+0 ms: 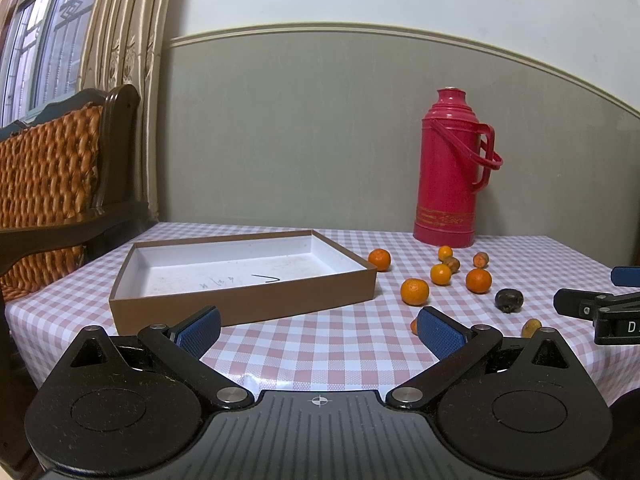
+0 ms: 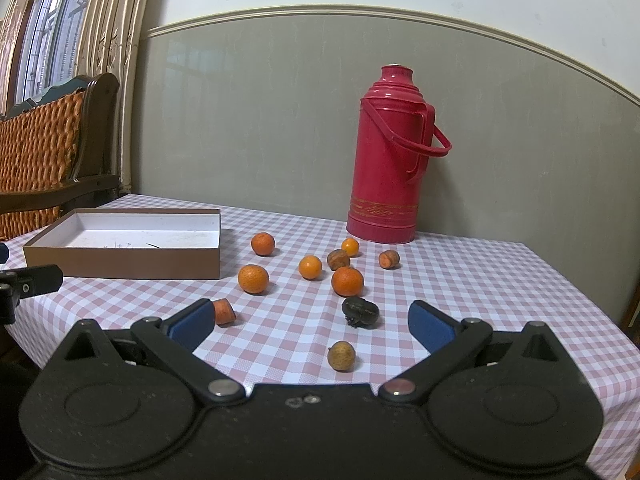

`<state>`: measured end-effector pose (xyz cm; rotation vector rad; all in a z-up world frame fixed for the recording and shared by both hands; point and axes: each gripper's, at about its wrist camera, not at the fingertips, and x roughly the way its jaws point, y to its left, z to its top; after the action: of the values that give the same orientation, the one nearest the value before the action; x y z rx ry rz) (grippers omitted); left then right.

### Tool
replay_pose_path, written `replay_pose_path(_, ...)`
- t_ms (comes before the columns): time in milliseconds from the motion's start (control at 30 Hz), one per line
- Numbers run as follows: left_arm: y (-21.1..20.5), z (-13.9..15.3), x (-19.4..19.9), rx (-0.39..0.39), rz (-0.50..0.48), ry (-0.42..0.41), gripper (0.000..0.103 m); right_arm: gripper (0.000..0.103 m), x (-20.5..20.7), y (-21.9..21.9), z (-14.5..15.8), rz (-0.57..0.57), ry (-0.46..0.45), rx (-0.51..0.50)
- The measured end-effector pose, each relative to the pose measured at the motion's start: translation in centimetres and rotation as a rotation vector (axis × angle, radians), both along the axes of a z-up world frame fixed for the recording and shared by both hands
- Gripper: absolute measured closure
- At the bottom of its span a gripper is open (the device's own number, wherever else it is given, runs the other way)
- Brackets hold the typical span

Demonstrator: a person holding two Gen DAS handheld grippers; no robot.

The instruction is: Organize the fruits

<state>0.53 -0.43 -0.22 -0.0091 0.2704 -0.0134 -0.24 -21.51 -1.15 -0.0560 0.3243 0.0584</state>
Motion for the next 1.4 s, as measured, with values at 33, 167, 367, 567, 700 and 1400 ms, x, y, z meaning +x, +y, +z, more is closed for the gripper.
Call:
replay_pose_path(33, 0.0, 0.0, 0.0, -0.003, -0.001, 0.0, 0.0, 0.006, 0.0, 0.0, 0.0, 0.0, -0.001, 0.0)
replay_pose_path(167, 0.5, -0.2, -0.3, -0.029, 0.012, -0.003, 0.0, 0.006, 0.0, 0.1, 0.0, -0.01, -0.001, -0.003)
replay_pose_path(367, 0.2, -0.4, 1.9, -0.022, -0.001, 0.112, 0.0, 0.006, 1.7, -0.1, -0.1, -0.025, 0.069, -0.033)
replay_pose_path(567, -2.1, -0.6, 4.3, 0.013, -0.069, 0.075, 0.0, 0.019, 4.4, 0.0, -1.1, -0.034, 0.096, -0.072)
replay_pose_path(700, -4.4, -1.1, 6.4, 0.051, -0.133, 0.076, 0.0, 0.028, 5.9, -0.7, -2.2, -0.068, 0.127, -0.082)
replay_pose_path(1400, -10.7, -5.0, 13.8, 0.098, -0.289, 0.218, 0.053, 0.071, 9.3, -2.4, -6.2, -0.052, 0.246, 0.016)
